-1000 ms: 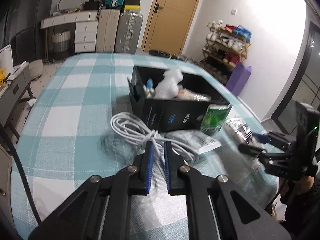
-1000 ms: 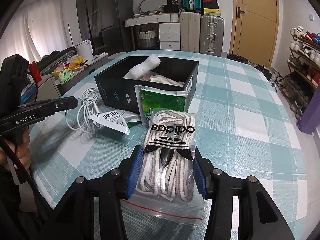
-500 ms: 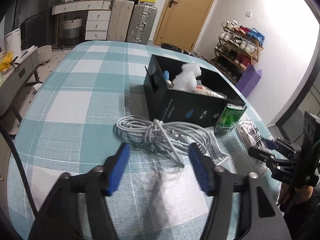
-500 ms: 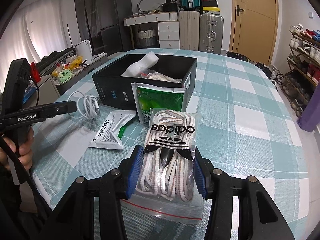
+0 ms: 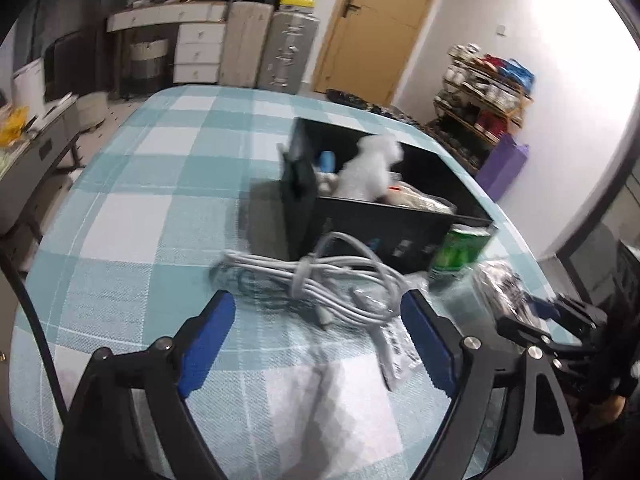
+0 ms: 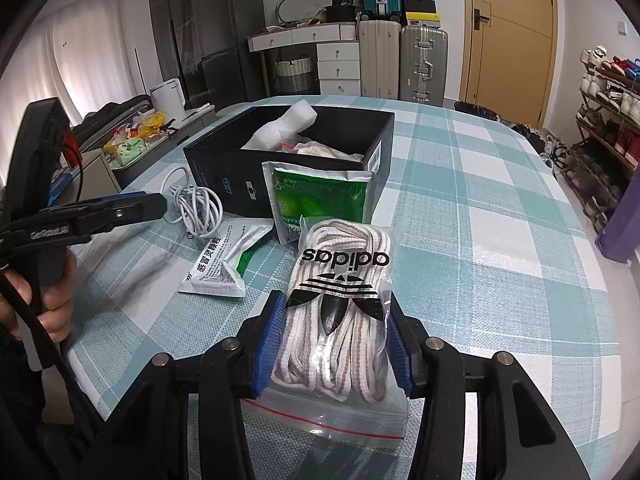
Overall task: Organize soft objects
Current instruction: 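Lift the white cable with the left gripper while the right holds the adidas bag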
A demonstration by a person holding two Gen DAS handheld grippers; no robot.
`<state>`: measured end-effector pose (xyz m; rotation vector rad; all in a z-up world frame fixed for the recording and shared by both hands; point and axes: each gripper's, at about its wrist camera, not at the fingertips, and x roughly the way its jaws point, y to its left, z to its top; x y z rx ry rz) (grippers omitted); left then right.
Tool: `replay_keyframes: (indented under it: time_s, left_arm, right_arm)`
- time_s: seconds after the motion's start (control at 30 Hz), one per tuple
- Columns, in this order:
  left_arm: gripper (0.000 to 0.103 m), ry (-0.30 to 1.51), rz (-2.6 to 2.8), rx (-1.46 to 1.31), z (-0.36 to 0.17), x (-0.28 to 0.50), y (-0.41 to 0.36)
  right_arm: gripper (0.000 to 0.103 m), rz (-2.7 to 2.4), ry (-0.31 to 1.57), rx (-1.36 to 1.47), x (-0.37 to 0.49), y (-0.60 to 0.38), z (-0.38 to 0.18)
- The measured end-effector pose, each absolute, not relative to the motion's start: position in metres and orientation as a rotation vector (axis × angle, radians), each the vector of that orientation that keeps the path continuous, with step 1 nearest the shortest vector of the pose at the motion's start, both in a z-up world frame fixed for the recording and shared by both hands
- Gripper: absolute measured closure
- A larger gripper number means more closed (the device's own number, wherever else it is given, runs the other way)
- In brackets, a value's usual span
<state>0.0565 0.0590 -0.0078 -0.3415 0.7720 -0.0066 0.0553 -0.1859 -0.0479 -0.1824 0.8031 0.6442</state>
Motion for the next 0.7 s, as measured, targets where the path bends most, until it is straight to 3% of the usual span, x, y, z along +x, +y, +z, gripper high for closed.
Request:
replay_keyframes:
  time_s: [0.7]
  left_arm:
    - [0.017, 0.846, 0.059, -0.387, -0.03, 0.077, 0.084]
  right_arm:
    - [0.055, 0.648, 0.82, -0.177, 0.06, -0.189, -0.053]
